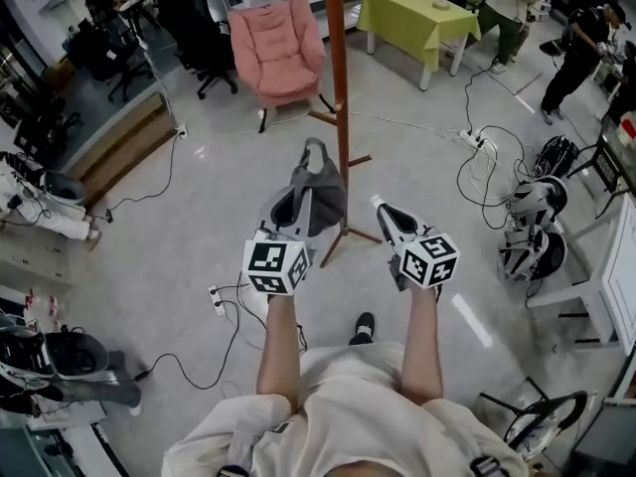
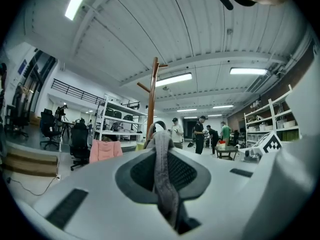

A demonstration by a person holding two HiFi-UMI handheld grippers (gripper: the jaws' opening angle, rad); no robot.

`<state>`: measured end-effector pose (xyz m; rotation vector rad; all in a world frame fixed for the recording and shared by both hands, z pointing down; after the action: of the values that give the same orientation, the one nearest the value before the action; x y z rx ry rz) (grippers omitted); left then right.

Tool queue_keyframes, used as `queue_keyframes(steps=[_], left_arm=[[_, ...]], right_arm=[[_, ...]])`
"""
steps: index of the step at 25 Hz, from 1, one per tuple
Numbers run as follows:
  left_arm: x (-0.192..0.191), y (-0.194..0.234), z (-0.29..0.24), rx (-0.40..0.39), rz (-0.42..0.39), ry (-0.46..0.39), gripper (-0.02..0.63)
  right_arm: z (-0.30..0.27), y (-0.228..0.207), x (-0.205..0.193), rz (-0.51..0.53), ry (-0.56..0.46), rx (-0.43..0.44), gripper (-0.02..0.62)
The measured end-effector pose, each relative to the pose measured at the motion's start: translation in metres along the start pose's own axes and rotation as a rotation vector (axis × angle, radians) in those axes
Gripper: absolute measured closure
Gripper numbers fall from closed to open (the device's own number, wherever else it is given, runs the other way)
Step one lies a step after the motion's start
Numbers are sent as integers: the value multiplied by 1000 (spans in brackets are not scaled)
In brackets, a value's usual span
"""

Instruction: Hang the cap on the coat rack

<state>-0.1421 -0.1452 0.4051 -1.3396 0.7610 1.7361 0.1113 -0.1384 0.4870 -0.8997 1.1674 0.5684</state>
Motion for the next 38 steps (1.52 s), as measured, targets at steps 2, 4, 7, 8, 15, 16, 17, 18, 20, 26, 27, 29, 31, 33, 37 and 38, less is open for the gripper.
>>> queue_keyframes(steps=[2,4,7,8,15,16,17,18,20,26,27,29,31,33,37,38], left_arm=[[-1,0,-4,24,-2,-9,569],[-3,-3,-8,42,-3,-14,569],[-8,-8,-12,55,-9,-7,569],[-9,-9,-13,59,-10,-4,569],[-5,-15,-26,51,-8,-5,569],[-3,-16,-30,44,-14,-10,569],[-1,-17,-33,36,-20,-14,569],[0,-17,-37,32,-25,-18,569],[1,-17,-42,30,-28,-23,569],[5,-11,-51,30,-47,-26,569],[5,-11,-52,30,-48,-25,569],[4,-11,-55,29,-50,-22,569],[4,-9,-56,31,-50,-20,569],[4,-7,-58,35,-49,-19,569],[0,-6,-62,40,-40,-15,569],[-1,-6,-63,39,-39,-12,569]], right_arm=[[-5,-8,2,0,9,19,594],[-8,-16,2,-9,11,29,594],[-8,-27,-1,-13,32,42,594],[-8,-29,-3,-8,42,45,594],[-8,-44,2,-5,41,52,594],[-10,-47,2,-6,43,51,594],[-11,-50,2,-6,44,50,594],[-13,-52,3,-6,43,48,594],[-15,-54,6,-4,35,46,594],[-27,-56,12,8,27,60,594],[-27,-57,13,5,25,62,594],[-29,-58,14,3,24,67,594],[-32,-56,14,10,32,73,594],[-36,-54,15,16,41,83,594],[-39,-54,16,27,49,93,594],[-40,-54,17,27,49,93,594]])
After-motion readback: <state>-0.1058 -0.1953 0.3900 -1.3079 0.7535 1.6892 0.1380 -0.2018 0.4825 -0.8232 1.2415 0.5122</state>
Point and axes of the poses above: the fingertips, and each gripper's own axes: z backward along the fingers, y to its left, x out of its top, the point moved 10 cm from there along z, backward along the fingers, and after that the axes turned 15 degrees about -y, right-handed, at the moved point
